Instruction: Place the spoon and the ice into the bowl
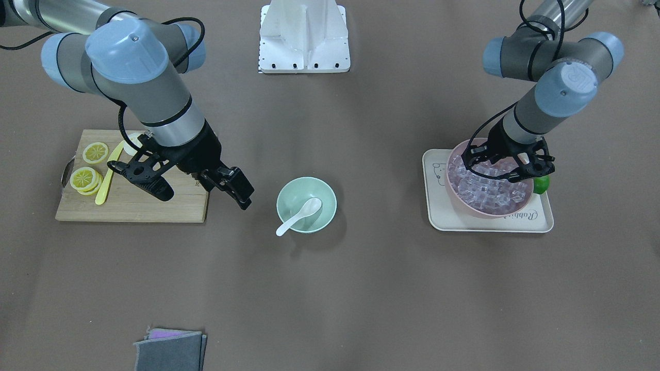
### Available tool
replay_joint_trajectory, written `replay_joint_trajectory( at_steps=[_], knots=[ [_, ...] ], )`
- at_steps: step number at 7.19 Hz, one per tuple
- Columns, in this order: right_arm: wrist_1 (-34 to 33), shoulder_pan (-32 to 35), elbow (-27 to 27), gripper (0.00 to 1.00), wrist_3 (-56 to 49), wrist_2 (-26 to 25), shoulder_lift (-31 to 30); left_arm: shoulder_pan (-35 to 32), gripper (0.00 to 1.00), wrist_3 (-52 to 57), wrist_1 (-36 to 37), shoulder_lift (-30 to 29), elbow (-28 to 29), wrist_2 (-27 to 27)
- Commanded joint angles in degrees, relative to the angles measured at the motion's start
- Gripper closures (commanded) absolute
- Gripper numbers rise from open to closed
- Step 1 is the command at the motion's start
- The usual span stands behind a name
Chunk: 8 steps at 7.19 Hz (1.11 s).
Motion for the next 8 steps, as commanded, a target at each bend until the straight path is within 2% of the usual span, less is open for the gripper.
replay_joint_trajectory(
  at_steps=[1, 2, 3, 4, 5, 8],
  knots=[
    [-0.52, 0.0, 0.54, 0.0, -0.01, 0.0, 0.04, -0.07, 0.32, -2.2, 0.0, -0.01, 0.18, 0.07],
    [-2.35, 0.7, 2.02, 0.0, -0.53, 0.35, -0.22, 0.01, 0.33, -3.08, -0.09, -0.01, 0.27, 0.07],
    [-6.64, 2.36, 6.04, 0.0, -5.5, 2.44, -2.57, 0.02, 0.33, -3.17, -0.09, -0.01, 0.27, 0.07],
    [-9.64, 3.85, 9.12, 0.0, -10.68, 2.81, -4.77, 0.02, 0.39, -3.18, -0.09, -0.01, 0.53, 0.07],
    [-11.15, 5.96, 10.11, 0.0, -14.13, 4.29, -6.1, 0.1, 0.41, -3.18, 0.0, -0.01, 0.71, 0.07],
    [-11.25, 15.71, 13.28, 0.0, -26.35, 13.42, -13.74, 0.02, 0.42, -3.26, 0.0, -0.54, 1.06, 0.16]
  ],
)
